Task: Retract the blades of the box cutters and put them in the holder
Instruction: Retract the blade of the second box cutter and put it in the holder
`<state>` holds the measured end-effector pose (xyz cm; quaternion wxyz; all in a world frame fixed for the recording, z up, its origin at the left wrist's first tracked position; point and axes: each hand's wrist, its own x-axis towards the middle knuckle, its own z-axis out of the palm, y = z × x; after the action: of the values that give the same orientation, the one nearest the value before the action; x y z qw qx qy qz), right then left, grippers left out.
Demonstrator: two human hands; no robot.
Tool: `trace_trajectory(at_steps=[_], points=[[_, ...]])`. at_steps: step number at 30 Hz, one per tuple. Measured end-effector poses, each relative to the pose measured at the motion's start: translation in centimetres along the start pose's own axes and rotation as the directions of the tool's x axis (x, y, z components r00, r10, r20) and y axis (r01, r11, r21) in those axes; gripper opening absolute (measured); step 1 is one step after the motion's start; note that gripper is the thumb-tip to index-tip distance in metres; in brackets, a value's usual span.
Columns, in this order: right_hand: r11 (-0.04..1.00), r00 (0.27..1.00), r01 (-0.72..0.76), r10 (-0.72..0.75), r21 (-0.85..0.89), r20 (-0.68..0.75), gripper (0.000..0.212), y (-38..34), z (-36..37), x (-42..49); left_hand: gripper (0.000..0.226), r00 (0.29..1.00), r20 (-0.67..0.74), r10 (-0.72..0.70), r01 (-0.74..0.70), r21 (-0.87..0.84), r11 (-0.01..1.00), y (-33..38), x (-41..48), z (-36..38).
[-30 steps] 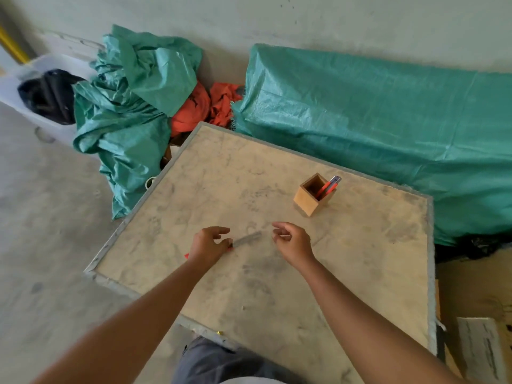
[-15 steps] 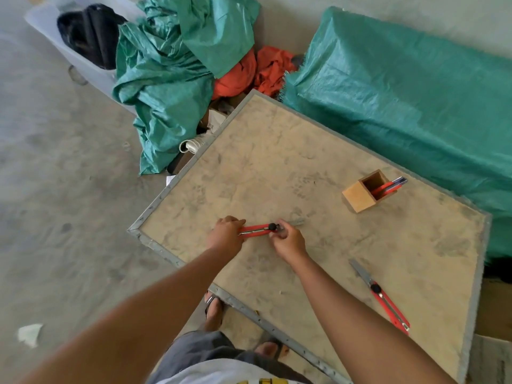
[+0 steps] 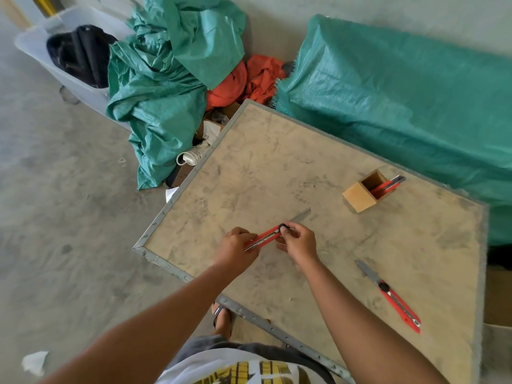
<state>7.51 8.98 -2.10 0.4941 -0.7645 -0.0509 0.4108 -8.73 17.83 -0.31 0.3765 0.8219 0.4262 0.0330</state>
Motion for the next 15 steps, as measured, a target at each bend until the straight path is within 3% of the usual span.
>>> trace_trajectory(at_steps=[4, 10, 15], points=[[0.997, 0.997, 0.074, -0.075, 0.027, 0.012, 0.021, -2.3, -3.7, -0.8, 0.034, 1.0, -0.014, 0.02, -0.022, -0.1, 0.995, 3.6, -1.2, 0.6], [0.981, 0.981, 0.192, -0.192, -0.003, 0.004, 0.025, -5.1, -12.9, -2.2, 0.046, 0.966, 0.252, 0.065, 0.014, -0.299, 0.954, 10.1, -2.7, 2.2], [0.963, 0.962, 0.269, -0.266, 0.036, -0.058, 0.024, -6.5, -19.5, -4.9, 0.058, 0.958, 0.265, 0.108, 0.022, -0.445, 0.895, 15.2, -4.6, 4.8]])
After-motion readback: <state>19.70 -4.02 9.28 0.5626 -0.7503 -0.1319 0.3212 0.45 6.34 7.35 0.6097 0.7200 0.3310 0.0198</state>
